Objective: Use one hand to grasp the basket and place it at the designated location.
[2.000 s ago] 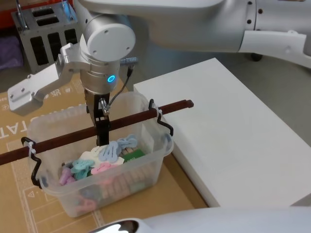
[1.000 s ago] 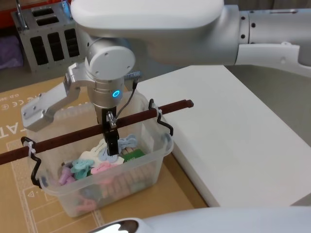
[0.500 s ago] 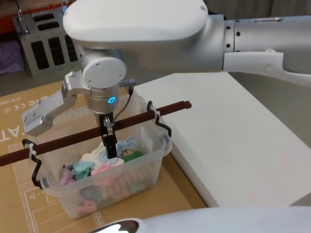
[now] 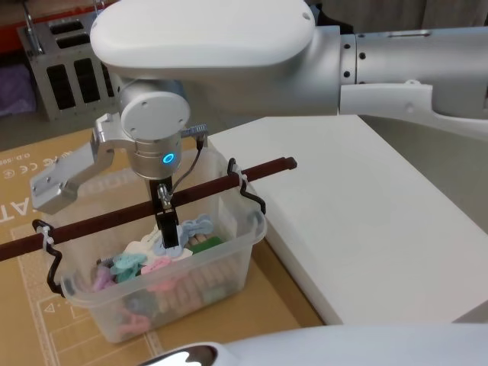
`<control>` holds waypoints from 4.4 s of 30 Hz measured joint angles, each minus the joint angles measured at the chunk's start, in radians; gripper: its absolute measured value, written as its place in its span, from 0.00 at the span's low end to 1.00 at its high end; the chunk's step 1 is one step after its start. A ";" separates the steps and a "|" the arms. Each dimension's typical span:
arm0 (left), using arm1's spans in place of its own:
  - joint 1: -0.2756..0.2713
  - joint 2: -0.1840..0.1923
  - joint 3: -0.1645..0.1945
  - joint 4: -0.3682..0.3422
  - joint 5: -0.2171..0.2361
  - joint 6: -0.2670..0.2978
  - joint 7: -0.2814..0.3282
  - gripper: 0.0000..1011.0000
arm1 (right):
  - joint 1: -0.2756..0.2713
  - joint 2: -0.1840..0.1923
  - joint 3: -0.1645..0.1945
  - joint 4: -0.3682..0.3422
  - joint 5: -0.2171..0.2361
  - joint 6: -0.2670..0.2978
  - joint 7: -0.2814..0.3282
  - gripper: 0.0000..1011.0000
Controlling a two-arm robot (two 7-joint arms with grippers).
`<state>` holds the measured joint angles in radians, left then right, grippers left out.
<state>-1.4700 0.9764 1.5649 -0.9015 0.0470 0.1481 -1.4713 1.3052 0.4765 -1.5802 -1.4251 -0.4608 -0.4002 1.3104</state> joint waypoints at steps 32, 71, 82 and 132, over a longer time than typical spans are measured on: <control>0.000 0.000 0.000 0.000 0.000 0.000 0.000 0.00 | 0.014 0.060 0.035 -0.042 0.032 0.010 0.002 0.29; 0.000 0.000 0.000 0.000 0.000 0.000 0.000 0.00 | 0.055 0.141 0.145 -0.033 0.157 -0.009 0.013 0.08; 0.000 0.000 0.000 0.000 0.000 0.000 0.000 0.00 | 0.067 0.193 0.207 0.000 0.237 0.004 0.026 0.08; 0.000 0.000 0.000 0.000 0.000 0.000 0.000 0.00 | 0.018 0.426 0.380 0.108 0.292 0.201 0.066 0.08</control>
<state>-1.4699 0.9763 1.5649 -0.9018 0.0468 0.1481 -1.4713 1.3233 0.9029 -1.2003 -1.3173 -0.1687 -0.1992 1.3765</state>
